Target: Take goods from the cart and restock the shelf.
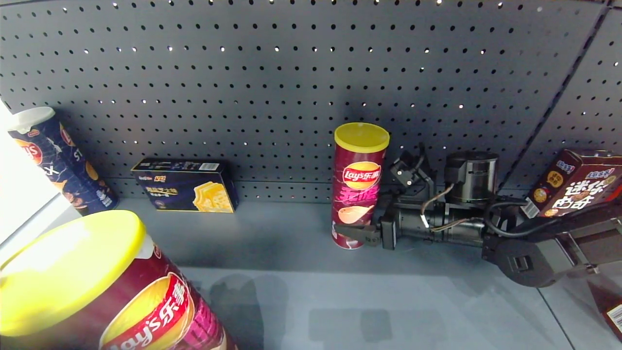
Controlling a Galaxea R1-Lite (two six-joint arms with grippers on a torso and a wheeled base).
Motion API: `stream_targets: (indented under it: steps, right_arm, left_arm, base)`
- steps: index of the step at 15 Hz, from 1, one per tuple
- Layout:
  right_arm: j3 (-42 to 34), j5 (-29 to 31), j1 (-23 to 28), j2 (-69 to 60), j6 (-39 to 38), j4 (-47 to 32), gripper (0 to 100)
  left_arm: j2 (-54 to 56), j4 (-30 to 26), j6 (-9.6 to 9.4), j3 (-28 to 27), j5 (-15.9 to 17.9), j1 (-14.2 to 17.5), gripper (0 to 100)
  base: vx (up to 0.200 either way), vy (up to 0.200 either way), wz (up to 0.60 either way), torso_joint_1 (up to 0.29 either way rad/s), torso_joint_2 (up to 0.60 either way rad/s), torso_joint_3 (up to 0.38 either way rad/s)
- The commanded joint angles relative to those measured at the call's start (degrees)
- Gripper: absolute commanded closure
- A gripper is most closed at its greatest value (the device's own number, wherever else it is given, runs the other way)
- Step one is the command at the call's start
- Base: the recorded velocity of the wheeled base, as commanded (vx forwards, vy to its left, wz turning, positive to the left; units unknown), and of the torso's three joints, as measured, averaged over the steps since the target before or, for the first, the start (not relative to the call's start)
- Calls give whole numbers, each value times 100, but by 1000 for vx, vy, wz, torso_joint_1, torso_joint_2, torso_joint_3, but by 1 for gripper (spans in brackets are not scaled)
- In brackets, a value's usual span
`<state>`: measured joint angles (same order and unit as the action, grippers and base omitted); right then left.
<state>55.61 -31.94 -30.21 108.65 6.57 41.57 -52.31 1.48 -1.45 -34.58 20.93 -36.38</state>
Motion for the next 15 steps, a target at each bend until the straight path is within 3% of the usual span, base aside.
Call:
stream_targets:
  steps: [1,3,4,11,15]
  right_arm:
    - [2,-5,15,51,2,9,0]
    - [11,-14,15,77,-7,9,0]
    - [11,-32,15,121,-7,27,100]
    - [-182,-40,-38,-99,-68,220,100]
    - [-727,-14,-73,-1022,-68,246,100]
  left_arm:
    - [1,2,-4,4,-1,17,100]
    - [1,2,-4,13,-1,17,100]
    - [1,2,-4,13,-1,17,100]
    - [1,2,4,31,-1,25,100]
    - [54,2,-4,31,-1,25,100]
  base:
    - [0,0,0,0,0,0]
    - [0,0,0,0,0,0]
    - [0,0,0,0,0,0]
    - [0,0,0,0,0,0]
    - [0,0,0,0,0,0]
